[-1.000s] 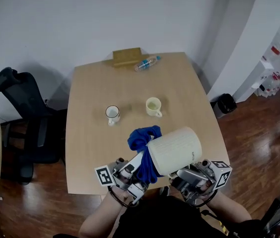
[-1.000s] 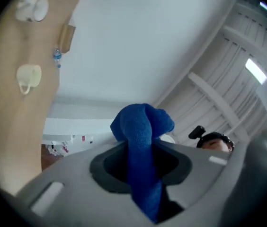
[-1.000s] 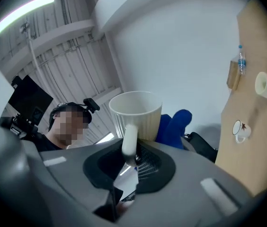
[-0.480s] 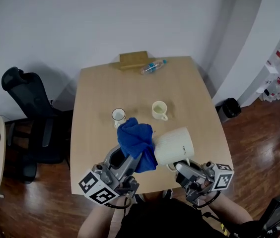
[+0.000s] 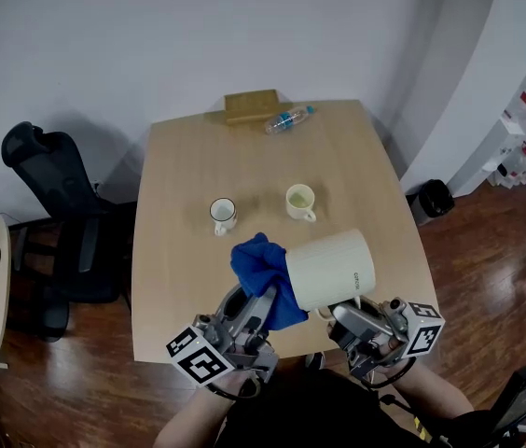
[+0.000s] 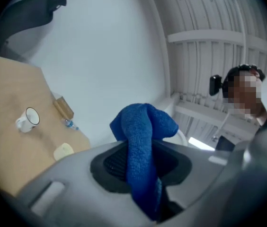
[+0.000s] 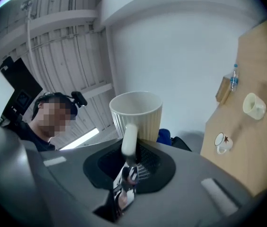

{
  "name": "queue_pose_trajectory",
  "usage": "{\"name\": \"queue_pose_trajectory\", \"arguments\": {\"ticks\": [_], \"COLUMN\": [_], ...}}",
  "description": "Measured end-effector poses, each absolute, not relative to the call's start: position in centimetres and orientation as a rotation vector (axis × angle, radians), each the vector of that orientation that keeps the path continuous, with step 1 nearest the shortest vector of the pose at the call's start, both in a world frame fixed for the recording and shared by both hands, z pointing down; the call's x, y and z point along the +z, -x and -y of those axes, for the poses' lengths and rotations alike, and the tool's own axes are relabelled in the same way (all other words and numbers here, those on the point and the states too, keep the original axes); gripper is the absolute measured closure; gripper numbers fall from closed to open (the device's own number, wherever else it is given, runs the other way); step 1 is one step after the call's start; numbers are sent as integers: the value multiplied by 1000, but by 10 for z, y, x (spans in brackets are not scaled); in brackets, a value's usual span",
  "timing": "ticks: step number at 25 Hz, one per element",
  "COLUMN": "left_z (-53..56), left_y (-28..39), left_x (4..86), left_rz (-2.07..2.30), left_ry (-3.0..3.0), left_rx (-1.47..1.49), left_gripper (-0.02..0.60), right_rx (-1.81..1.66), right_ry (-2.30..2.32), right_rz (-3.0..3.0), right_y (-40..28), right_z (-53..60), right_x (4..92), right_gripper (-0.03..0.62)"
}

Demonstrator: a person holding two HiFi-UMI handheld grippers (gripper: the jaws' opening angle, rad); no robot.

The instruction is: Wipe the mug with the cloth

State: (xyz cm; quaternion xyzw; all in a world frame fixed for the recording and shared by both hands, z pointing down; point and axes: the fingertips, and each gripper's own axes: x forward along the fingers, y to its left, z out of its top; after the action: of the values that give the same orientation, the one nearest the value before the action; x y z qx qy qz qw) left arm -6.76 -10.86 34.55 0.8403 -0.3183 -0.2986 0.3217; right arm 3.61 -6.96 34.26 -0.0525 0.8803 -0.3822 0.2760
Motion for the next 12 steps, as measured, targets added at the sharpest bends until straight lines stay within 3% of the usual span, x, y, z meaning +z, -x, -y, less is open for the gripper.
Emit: {"name": "queue_pose_trajectory", "arguments": {"ticks": [7, 12], "left_z": [96, 96], "left_y": [56, 44], "left_x": [318, 369], "left_rz": [785, 874], "left_ry": [-2305, -2277], "left_rx": [-772, -547], "left_gripper": [472, 472], "right_rx": [-1129, -1096], "right_ry": [265, 225], "right_rz": [-2359, -2312], "right_y": [-36, -46], "right_z": [89, 87], "right_x": [378, 363], "right_gripper": [554, 554]}}
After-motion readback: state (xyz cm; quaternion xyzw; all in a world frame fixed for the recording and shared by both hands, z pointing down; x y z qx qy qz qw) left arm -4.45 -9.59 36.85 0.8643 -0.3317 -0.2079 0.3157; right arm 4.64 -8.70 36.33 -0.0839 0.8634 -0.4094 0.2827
